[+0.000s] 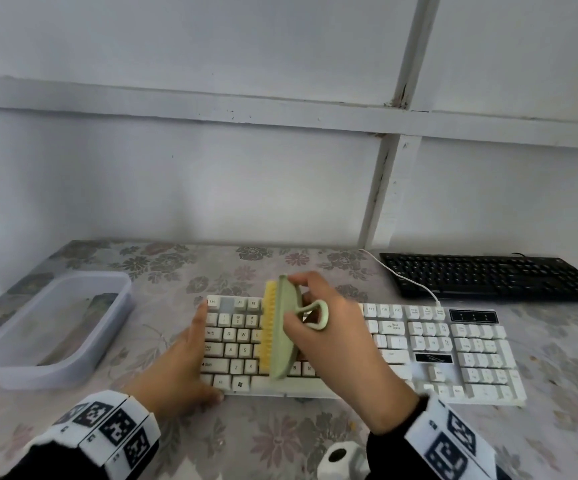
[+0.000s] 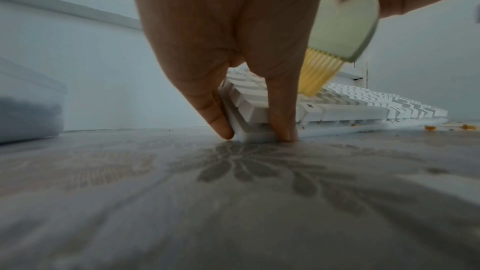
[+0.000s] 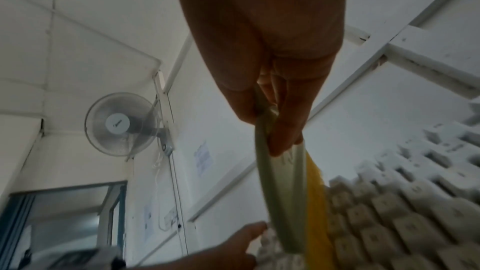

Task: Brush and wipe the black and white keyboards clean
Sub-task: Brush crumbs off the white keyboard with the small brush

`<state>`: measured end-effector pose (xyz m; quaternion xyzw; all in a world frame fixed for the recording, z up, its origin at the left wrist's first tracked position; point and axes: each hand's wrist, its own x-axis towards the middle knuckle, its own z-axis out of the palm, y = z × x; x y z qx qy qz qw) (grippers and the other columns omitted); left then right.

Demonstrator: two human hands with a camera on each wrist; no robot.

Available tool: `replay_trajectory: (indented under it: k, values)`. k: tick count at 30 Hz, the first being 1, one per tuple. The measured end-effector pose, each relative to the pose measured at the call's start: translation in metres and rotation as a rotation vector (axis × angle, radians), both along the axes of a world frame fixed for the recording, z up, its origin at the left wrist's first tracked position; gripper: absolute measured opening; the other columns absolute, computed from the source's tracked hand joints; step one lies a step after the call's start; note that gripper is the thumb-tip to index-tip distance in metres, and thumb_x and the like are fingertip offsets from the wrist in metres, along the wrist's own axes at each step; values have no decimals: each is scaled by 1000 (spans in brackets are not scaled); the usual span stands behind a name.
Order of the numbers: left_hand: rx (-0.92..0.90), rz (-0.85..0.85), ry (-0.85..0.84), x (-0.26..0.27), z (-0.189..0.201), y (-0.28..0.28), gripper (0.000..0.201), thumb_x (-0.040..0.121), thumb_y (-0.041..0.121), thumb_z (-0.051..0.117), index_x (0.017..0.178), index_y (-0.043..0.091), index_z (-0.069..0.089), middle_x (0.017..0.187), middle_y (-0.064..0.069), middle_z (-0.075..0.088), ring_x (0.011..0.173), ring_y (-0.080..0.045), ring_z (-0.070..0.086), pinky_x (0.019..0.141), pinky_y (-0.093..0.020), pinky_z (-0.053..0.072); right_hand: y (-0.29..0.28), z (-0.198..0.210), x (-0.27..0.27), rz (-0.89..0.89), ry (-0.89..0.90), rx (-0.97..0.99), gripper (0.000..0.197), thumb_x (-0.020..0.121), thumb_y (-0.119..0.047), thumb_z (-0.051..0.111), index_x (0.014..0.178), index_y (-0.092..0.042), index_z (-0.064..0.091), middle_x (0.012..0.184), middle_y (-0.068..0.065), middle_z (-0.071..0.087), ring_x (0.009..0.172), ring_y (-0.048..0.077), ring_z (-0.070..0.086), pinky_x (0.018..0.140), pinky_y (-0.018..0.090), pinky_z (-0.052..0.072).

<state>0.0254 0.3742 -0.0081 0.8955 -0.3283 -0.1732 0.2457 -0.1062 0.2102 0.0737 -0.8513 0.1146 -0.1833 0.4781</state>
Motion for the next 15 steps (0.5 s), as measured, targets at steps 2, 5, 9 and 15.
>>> replay_trajectory:
  k: [2, 5, 9, 15]
  values:
    - [0, -10, -7, -1, 1, 0, 134, 68, 25, 78, 136, 28, -38, 151, 0, 18, 130, -11, 31, 106, -24, 31, 3, -8, -4, 45, 52, 5, 31, 88, -8, 54, 111, -30, 55, 69, 0, 60, 50, 7, 53, 51, 29, 56]
    - [-9, -17, -1, -2, 3, -1, 133, 69, 22, 77, 137, 26, -37, 150, 1, 20, 124, -6, 30, 104, -21, 30, 7, -16, -15, 105, 175, 10, 32, 88, -9, 53, 113, -28, 56, 66, -6, 54, 46, 7, 47, 45, 23, 49]
    - [-32, -21, 3, -2, 4, -1, 133, 68, 21, 78, 137, 29, -35, 148, 2, 21, 120, -4, 29, 105, -23, 30, 1, -3, -21, 119, 241, 107, 32, 83, -6, 53, 100, -31, 62, 76, 7, 61, 56, 17, 54, 50, 36, 54]
    - [-10, 1, 8, -4, 5, -1, 133, 69, 23, 78, 137, 28, -36, 150, 1, 21, 125, -10, 36, 105, -23, 32, -1, 19, 3, -30, -12, 82, 34, 85, -6, 56, 107, -32, 58, 80, 0, 64, 65, 27, 65, 57, 45, 57]
